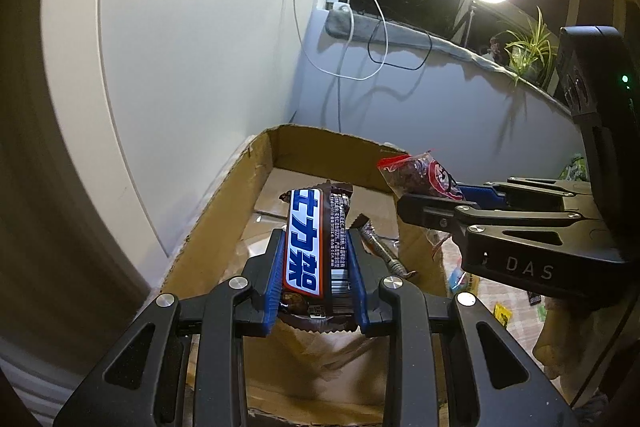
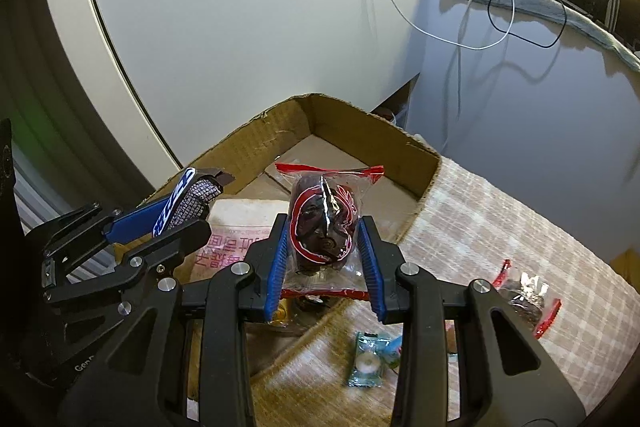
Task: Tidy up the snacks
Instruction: 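Carry both snacks into the box and open both tools, then withdraw both tools from the box back over the remaining snacks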
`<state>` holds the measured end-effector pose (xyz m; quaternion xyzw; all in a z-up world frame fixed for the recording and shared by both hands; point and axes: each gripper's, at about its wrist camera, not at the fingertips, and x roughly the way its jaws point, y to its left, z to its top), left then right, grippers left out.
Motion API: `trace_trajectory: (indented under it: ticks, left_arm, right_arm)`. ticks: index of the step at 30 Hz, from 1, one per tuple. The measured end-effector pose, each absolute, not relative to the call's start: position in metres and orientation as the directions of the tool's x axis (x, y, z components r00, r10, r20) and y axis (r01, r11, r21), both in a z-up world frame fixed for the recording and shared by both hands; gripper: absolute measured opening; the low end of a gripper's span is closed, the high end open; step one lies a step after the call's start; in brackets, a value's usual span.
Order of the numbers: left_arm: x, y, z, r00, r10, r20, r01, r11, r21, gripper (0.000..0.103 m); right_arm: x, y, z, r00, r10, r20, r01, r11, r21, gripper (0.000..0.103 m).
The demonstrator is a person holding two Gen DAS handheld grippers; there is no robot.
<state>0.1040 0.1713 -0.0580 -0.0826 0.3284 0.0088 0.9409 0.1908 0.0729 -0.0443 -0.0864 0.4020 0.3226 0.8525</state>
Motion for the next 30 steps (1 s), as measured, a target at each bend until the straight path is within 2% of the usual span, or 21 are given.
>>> trace_trajectory:
  ticks: [13,16,17,19,20,21,23,24,26,30]
  left_arm:
    - [0.105,0.171,-0.058,0.787,-0.013,-0.617,-0.087,0.987,-0.132,0.030]
    - [0.104,0.171,-0.058,0.788,-0.001,-0.615,-0.095,0.988,-0.124,0.051]
    - [0.103,0.171,-0.057,0.791,0.006,-0.612,-0.099,0.988,-0.118,0.052]
    - [0.103,0.172,-0.056,0.793,0.010,-0.609,-0.102,0.988,-0.117,0.053]
    - [0.103,0.173,-0.056,0.793,0.011,-0.609,-0.105,0.987,-0.119,0.060]
    - [0.103,0.173,-0.056,0.792,0.013,-0.610,-0.108,0.987,-0.119,0.062]
    - [0.102,0.173,-0.055,0.794,0.019,-0.607,-0.110,0.988,-0.112,0.063]
    - [0.101,0.172,-0.055,0.796,0.022,-0.605,-0.108,0.988,-0.106,0.063]
    - [0.101,0.170,-0.053,0.797,0.022,-0.603,-0.105,0.989,-0.102,0.063]
    - [0.099,0.164,-0.049,0.803,0.014,-0.595,-0.092,0.991,-0.101,0.063]
  right_arm:
    - [0.192,0.074,-0.044,0.475,0.477,-0.740,-0.618,0.779,0.107,0.037]
    - [0.192,0.073,-0.043,0.486,0.472,-0.735,-0.612,0.784,0.099,0.051]
    - [0.192,0.071,-0.042,0.495,0.469,-0.731,-0.608,0.788,0.094,0.059]
    - [0.192,0.070,-0.041,0.504,0.465,-0.728,-0.604,0.792,0.088,0.060]
    - [0.192,0.070,-0.040,0.507,0.463,-0.727,-0.602,0.794,0.086,0.060]
    - [0.192,0.069,-0.040,0.510,0.460,-0.727,-0.600,0.796,0.083,0.060]
    - [0.193,0.068,-0.039,0.518,0.451,-0.727,-0.593,0.802,0.075,0.064]
    - [0.193,0.067,-0.038,0.523,0.448,-0.725,-0.589,0.805,0.072,0.073]
    - [0.191,0.064,-0.036,0.539,0.444,-0.716,-0.579,0.812,0.067,0.081]
    - [0.190,0.054,-0.031,0.552,0.447,-0.705,-0.567,0.820,0.076,0.083]
